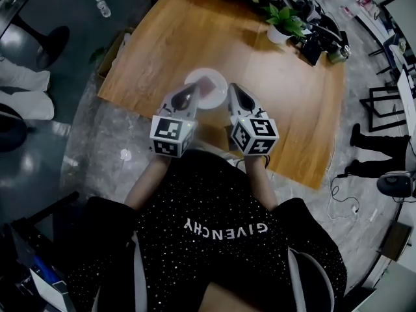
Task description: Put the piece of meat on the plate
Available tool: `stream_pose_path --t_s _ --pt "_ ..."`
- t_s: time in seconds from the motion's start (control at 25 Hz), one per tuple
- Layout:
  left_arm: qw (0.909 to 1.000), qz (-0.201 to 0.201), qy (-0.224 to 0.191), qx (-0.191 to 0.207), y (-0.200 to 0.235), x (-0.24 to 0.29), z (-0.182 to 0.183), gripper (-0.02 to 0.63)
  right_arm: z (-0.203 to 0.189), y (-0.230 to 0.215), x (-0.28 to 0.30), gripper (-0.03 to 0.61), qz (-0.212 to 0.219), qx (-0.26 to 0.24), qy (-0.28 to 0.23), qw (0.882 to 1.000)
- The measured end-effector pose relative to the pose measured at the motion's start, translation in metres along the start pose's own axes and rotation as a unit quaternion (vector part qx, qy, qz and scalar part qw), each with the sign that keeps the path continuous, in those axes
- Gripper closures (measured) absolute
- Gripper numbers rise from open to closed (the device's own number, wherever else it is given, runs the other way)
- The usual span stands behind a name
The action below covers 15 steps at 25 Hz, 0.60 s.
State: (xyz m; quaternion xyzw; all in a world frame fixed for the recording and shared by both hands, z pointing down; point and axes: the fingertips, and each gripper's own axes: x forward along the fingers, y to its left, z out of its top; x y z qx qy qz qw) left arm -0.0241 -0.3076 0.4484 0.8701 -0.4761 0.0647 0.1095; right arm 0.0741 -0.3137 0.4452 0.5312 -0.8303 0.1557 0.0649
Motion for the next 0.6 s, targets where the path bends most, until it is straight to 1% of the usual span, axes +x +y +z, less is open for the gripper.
stream_pose_path --t_s 0.16,0.44,0.6 --pt "1.0 -0.004 -0.003 -0.008 -0.0031 -0.0016 0.0012 0.603 -0.0005 0.0034 -0.0017 0.568 0.0 -0.002 -0.001 1.0" --pt "1.0 -0.006 0.007 -0.001 -0.0041 -0.0033 -0.0036 0.603 -0.0015 0.0025 -0.0033 0.568 -0.006 0.004 -0.004 1.0" --pt "0.9999 -0.008 0.004 -0.009 -0.0044 -0.0043 -0.0067 0.603 -0.0037 0.0045 -0.0043 0.568 -0.005 0.008 -0.006 1.0"
